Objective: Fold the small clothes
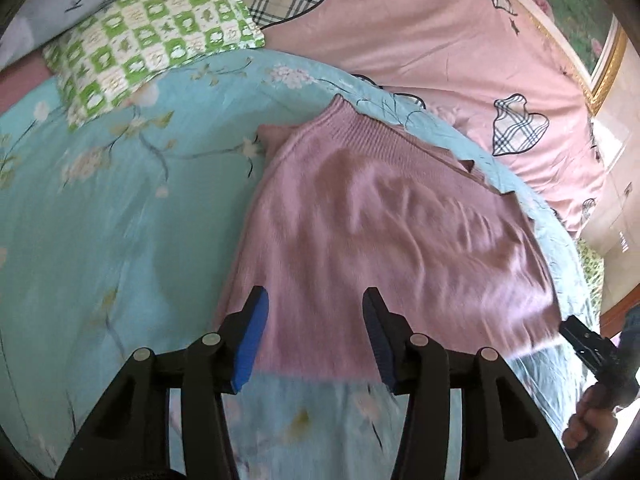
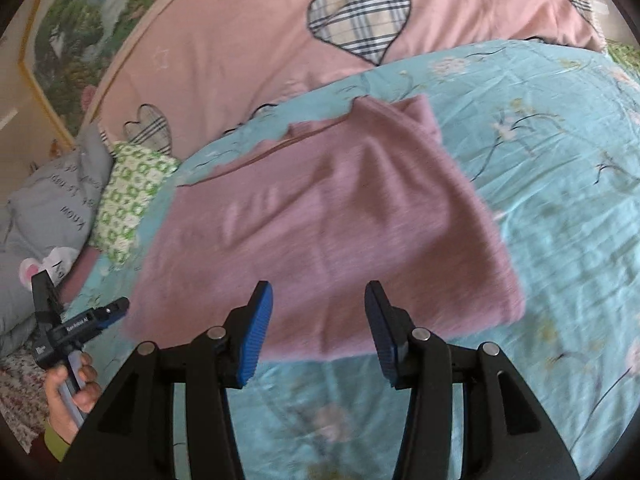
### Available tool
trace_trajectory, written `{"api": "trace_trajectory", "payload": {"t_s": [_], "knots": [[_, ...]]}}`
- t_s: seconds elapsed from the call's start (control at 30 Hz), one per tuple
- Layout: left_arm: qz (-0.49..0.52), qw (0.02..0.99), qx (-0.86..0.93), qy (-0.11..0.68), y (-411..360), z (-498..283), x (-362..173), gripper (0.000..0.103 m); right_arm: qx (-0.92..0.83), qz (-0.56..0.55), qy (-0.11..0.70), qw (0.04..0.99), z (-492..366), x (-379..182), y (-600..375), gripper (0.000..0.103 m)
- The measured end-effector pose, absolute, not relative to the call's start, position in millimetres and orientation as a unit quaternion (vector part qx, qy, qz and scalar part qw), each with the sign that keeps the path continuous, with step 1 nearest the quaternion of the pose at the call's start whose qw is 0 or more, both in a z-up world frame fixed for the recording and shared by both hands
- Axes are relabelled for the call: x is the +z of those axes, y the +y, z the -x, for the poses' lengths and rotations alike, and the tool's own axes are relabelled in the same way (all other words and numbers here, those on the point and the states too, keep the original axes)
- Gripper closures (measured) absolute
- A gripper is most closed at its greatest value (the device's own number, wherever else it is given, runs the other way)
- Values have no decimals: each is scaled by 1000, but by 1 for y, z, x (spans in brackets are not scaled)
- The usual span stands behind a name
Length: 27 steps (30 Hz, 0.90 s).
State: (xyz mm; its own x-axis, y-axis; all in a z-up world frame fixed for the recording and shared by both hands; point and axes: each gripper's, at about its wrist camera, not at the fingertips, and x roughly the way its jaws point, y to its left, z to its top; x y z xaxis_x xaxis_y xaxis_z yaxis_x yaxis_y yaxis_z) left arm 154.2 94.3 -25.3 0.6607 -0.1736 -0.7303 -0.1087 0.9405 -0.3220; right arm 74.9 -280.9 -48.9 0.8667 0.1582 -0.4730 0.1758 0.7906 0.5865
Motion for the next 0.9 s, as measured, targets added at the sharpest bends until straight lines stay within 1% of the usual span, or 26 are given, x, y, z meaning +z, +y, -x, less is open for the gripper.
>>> {"api": "trace_trajectory", "payload": {"t_s": [0.17,0.27,0.37,0.47,0.77,0.87,0.9], "knots": [[216,879,-33,423,96,-123,-37,50,20,-333,259,906,-66,-55,-258,54],[217,874,-30,433,93,-113,-50,50,29,-340,260,903,-60,-59,-247,54],[233,864,-37,445,92,-110,-62,49,34,-348,258,901,-54,-62,-239,54],[266,858,-39,438,93,-109,-69,48,36,-352,259,898,-49,-64,-232,53],[375,837,-20,397,107,-142,-81,47,51,-353,268,895,-50,-66,-222,53],[394,835,-4,384,110,-157,-82,47,51,-352,268,896,-51,-66,-224,53],[395,836,-1,381,109,-160,-82,49,49,-353,268,895,-50,-66,-222,53]]}}
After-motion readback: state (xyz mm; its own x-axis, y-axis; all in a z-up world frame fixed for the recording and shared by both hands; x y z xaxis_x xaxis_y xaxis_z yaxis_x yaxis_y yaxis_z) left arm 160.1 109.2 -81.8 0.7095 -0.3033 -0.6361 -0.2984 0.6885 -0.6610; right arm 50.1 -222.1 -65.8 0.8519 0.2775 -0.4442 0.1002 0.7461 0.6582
